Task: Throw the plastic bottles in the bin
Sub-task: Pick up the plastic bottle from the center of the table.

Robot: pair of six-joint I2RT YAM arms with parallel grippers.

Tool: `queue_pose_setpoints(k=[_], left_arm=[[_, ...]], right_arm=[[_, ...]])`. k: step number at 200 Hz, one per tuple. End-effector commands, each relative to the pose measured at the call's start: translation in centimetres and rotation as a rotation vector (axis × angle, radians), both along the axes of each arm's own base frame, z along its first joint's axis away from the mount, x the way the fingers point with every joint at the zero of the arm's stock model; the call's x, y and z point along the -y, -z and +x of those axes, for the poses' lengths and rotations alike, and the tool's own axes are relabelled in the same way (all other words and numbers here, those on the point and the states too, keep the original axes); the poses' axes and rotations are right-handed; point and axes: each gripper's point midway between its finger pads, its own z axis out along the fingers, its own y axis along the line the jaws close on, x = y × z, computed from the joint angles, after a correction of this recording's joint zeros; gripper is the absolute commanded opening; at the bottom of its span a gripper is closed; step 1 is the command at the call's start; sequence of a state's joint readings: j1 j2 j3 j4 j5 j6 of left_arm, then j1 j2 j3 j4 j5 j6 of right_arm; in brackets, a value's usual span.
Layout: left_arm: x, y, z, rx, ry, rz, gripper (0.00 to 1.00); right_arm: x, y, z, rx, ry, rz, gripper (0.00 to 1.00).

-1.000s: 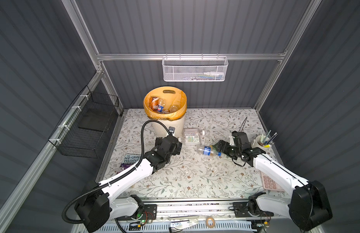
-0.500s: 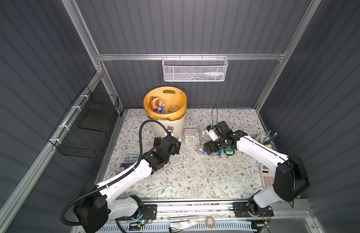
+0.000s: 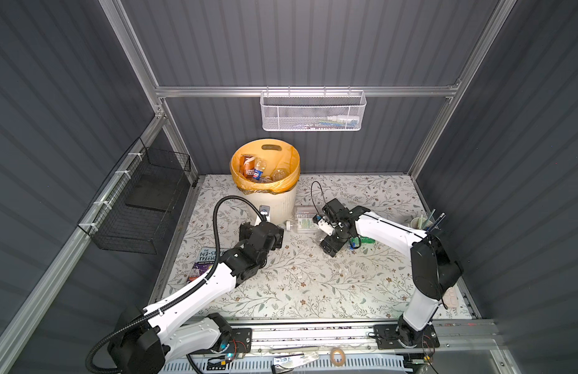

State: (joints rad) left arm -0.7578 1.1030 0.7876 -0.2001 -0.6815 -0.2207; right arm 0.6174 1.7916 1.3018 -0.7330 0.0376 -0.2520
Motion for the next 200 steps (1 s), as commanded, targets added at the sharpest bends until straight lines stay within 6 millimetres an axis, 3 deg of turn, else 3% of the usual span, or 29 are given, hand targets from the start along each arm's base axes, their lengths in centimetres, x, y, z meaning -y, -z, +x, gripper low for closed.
queue_pose_setpoints(k=[1,92,129,165,200], left_arm=[[-1.1,0.3,-0.4,-0.001,-0.039,-0.002,1.00],[-2.3,0.4,-0.4,-0.005,-0.069,0.002,1.00],[-3.1,0.6,-0.5,-0.007,-0.094,-0.010,1.00],[-4.0,0.9,-0.5,-0.010,-0.122,-0.037,1.00],[-4.9,1.5,-0.5,-0.021,-0.154,-0.061,1.00]], right_arm=[[0.4,0.9,-0.6,-0.018,-0.053,-0.079,0.94],[-2.5,2.8,-1.5,-0.078,-0.117,-0.075,0.74],[-2.5,3.0,-2.1,-0.095,-0.110,-0.070,0.57],[-3.0,0.3,-1.9,-0.030,-0.057,0.032,0.52],[-3.5,-6.6,-0.5,0.140,0.067,0.281,0.51]])
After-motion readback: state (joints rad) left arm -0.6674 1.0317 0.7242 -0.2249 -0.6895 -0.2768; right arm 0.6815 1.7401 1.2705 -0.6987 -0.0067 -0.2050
